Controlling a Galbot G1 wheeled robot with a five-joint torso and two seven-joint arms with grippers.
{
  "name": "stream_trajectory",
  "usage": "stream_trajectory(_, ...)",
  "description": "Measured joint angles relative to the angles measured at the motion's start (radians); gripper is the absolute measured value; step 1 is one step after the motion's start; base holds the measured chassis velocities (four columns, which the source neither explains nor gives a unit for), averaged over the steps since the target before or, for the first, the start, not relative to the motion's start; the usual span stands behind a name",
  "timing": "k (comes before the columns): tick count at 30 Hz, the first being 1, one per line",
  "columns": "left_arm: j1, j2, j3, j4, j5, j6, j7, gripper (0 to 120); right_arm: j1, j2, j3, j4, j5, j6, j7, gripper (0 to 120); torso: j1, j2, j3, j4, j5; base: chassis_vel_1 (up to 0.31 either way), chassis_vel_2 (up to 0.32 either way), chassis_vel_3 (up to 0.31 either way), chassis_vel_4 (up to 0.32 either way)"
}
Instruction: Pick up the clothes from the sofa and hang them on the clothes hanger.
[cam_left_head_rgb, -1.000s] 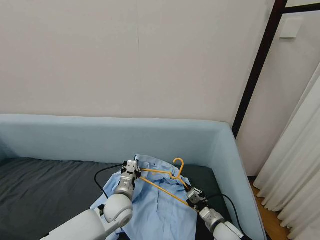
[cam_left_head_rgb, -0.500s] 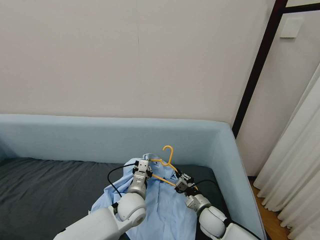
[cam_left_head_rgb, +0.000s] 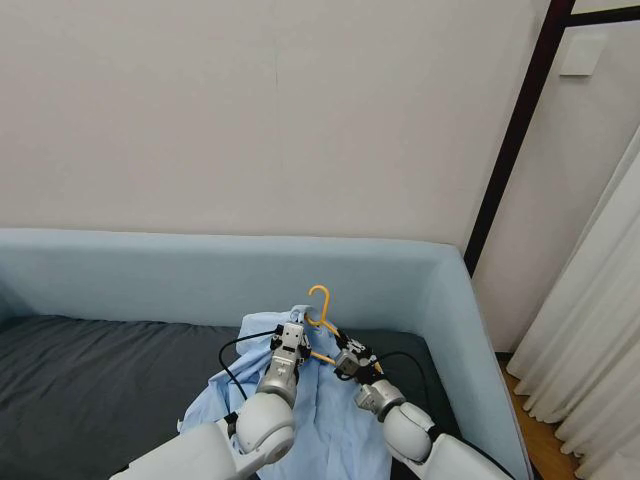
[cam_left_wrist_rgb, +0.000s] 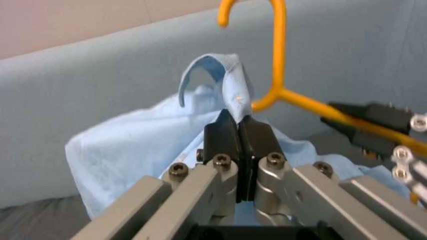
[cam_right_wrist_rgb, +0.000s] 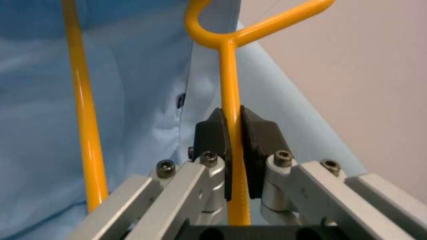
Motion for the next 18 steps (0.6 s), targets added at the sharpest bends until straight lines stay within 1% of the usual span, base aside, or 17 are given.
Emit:
stream_trajectory(3,0.016,0.001,-0.01,-0.008,0.006,0.011,-0.006,0,0.0,-0.009,0.002,0.019,0.001,0.025,-0.012,4,0.0,0.0,0.0,0.0,-0.0001,0.0,0.0,0.0,0.0)
stream_trajectory(4,0.019,0.001,-0.012,-0.014,0.005,0.026,-0.014,0,-0.001,-0.013,0.002,0.027,0.001,0.037,-0.017,4,0.0,0.0,0.0,-0.0001,-0.0001,0.0,0.0,0.0,0.0)
stream_trajectory(7,0.028,0.002,-0.015,-0.041,-0.009,0.078,-0.031,12,-0.014,-0.016,0.014,0.04,-0.023,0.088,-0.034,4,0.0,0.0,0.0,-0.0003,0.0002,0.0,0.0,0.0,0.0)
stream_trajectory(8,0.028,0.002,-0.015,-0.041,-0.009,0.078,-0.031,12,-0.014,-0.016,0.014,0.04,-0.023,0.088,-0.034,4,0.0,0.0,0.0,-0.0003,0.0002,0.0,0.0,0.0,0.0)
stream_trajectory(10,0.043,0.012,-0.016,-0.06,-0.011,0.101,-0.035,22,-0.026,-0.013,0.033,0.041,-0.058,0.119,-0.038,4,0.0,0.0,0.0,-0.0004,0.0,0.0,0.0,0.0,0.0)
stream_trajectory(12,0.072,0.037,-0.025,-0.095,0.002,0.125,-0.035,30,-0.04,-0.012,0.054,0.042,-0.088,0.142,-0.038,4,0.0,0.0,0.0,-0.0004,0.0001,0.0,0.0,0.0,0.0)
stream_trajectory(13,0.072,0.037,-0.025,-0.095,0.002,0.125,-0.035,30,-0.04,-0.012,0.054,0.042,-0.088,0.142,-0.038,4,0.0,0.0,0.0,-0.0004,0.0001,0.0,0.0,0.0,0.0)
stream_trajectory(17,0.169,0.114,-0.08,-0.182,0.046,0.132,-0.014,49,-0.059,-0.017,0.085,0.041,-0.131,0.164,-0.03,4,0.0,0.0,0.0,-0.0001,-0.0001,0.0,0.0,0.0,0.0)
stream_trajectory(18,0.169,0.114,-0.08,-0.182,0.046,0.132,-0.014,49,-0.059,-0.017,0.085,0.041,-0.131,0.164,-0.03,4,0.0,0.0,0.0,-0.0001,-0.0001,0.0,0.0,0.0,0.0)
